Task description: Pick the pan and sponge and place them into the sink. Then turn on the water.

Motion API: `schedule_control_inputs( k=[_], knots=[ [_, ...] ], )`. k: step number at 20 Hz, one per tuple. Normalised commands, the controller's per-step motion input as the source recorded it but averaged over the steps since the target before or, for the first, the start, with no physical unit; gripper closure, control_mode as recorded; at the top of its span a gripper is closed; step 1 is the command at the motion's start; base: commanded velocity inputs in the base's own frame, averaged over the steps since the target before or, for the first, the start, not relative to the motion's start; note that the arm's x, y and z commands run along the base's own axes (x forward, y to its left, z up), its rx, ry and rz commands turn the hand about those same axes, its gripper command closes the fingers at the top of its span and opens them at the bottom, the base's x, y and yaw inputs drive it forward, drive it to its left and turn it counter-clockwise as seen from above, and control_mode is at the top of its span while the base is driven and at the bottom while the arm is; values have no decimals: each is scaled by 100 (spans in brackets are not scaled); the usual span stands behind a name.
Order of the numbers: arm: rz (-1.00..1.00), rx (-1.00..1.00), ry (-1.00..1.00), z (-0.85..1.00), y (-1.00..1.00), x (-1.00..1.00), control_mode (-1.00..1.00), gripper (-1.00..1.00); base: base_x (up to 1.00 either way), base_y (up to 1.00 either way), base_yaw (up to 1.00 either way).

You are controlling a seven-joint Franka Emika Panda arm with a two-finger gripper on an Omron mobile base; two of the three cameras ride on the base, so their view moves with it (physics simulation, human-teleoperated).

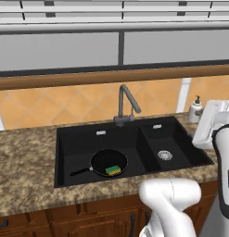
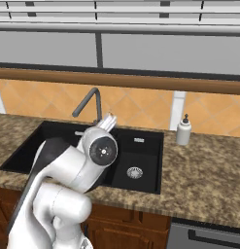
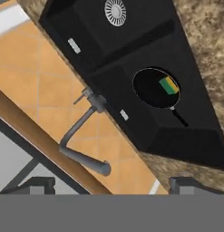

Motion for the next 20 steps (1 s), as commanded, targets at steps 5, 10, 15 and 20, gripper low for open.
schedule_control_inputs(
  k=[5,10,15,20],
  knots=[
    [-6,32,-1,-17,-26,51,-100,-100,0,0,0],
    [0,25,0,-25,-18,65,-100,-100,0,0,0],
    [3,11,6,-44,-1,87,-100,-100,0,0,0],
    [6,1,7,-48,0,96,-100,-100,0,0,0]
  ],
)
